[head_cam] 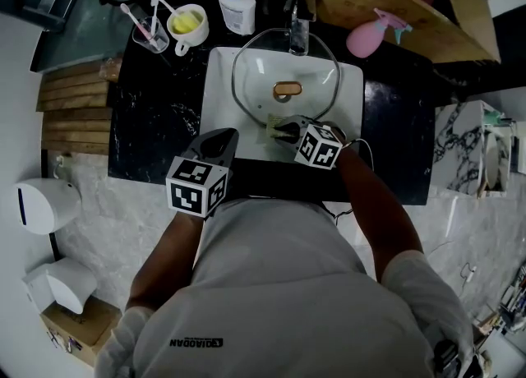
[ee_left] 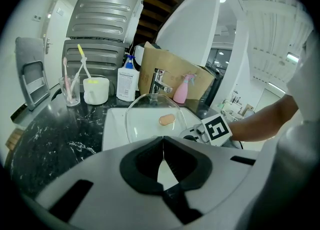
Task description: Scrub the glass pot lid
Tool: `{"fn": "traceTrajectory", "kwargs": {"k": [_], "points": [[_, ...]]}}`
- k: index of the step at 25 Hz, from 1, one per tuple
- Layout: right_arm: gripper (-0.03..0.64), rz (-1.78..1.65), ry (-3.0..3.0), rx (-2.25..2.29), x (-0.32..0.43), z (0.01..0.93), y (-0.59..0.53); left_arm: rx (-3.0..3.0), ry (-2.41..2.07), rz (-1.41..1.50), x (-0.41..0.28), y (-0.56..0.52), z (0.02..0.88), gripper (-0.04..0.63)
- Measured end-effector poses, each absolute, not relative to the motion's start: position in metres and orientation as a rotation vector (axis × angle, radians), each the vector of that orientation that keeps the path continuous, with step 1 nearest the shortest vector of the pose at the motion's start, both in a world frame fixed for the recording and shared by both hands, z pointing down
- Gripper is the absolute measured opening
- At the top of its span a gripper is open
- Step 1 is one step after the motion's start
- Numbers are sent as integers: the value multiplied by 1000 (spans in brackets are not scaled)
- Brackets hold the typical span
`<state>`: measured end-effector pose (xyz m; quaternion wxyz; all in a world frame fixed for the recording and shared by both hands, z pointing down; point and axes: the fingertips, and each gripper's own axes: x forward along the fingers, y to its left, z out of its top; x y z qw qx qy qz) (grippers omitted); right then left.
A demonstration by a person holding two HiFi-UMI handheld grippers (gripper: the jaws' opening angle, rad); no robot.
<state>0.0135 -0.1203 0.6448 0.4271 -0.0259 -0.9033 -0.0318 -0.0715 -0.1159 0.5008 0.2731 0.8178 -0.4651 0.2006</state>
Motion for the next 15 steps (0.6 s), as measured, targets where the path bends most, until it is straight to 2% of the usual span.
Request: {"fn": "traceTrajectory", "kwargs": {"k": [15], "points": [[99,-28,-2237,-145,11,653,-107,2194,-1259,539,-73,-112,500,15]]}}
